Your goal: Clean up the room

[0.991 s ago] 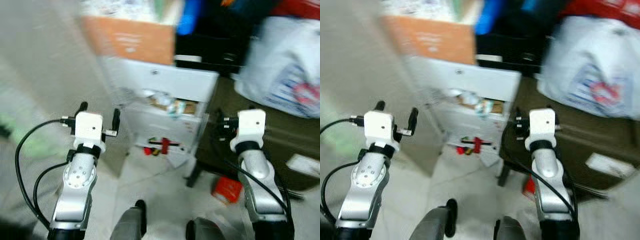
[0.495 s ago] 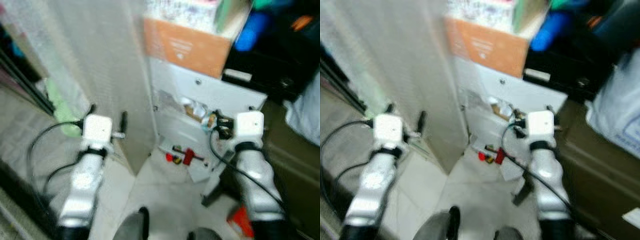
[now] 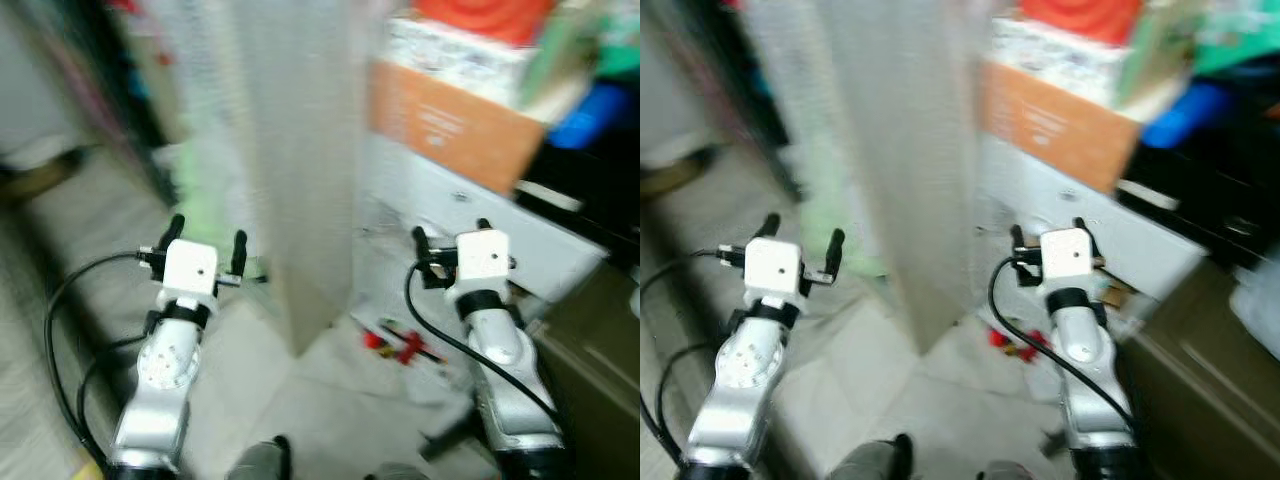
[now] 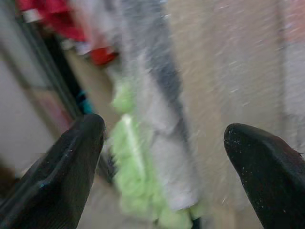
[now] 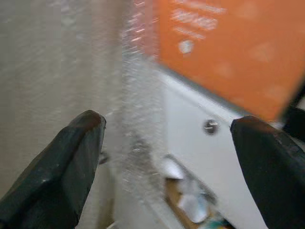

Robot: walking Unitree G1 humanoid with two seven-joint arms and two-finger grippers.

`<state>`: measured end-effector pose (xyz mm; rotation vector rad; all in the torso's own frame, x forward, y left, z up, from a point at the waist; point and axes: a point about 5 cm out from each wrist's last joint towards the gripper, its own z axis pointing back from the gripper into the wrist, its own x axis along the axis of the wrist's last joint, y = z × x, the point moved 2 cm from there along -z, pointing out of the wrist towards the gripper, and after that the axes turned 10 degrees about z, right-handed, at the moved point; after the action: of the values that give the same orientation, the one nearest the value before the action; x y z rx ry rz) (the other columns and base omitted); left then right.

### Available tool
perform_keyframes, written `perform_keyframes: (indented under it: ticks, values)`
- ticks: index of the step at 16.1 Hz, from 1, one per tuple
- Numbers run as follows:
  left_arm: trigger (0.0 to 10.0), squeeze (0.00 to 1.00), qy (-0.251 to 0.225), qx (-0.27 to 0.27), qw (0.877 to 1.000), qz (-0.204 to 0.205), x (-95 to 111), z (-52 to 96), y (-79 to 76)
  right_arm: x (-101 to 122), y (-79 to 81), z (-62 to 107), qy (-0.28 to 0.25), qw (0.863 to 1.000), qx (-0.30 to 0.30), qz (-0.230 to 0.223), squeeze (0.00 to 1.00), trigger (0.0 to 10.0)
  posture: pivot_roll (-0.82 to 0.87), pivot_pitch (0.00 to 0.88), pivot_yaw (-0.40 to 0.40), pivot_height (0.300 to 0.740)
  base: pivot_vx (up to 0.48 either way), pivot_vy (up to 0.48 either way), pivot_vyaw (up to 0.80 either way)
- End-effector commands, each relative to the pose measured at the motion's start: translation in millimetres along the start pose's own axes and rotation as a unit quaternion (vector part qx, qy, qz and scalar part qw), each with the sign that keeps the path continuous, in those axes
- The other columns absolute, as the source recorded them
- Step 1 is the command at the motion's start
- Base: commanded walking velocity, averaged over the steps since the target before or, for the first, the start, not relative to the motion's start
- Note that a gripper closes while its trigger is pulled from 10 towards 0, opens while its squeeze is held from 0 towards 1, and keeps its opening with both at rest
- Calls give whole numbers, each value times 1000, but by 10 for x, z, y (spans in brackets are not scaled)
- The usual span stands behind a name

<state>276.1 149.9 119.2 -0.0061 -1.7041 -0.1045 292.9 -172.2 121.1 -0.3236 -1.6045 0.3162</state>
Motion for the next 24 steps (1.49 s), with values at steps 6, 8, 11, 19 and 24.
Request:
perform_keyframes:
  ticks: [6,8,11,19,24]
  values:
    - [10000,0,0,-5,1000,-11,15,64,-8,8,-21,121,-1,1000,0,-1,0,10000,-98,122,23,740,0,0,800]
    - [10000,0,4,3,1000,-12,1,90,7,-7,-26,159,3,1000,0,1,0,10000,-104,133,23,740,0,0,800]
    - [10000,0,6,3,1000,-9,-5,101,-10,14,-7,164,2,1000,4,-1,0,10000,-95,139,16,740,0,0,800]
    - [10000,0,-4,0,1000,-27,41,88,-10,117,32,112,-21,1000,12,-3,0,10000,-87,154,26,740,0,0,800]
    - [10000,0,-9,4,999,-34,55,49,-6,164,65,105,-32,999,17,-4,0,10000,-87,153,26,740,0,0,800]
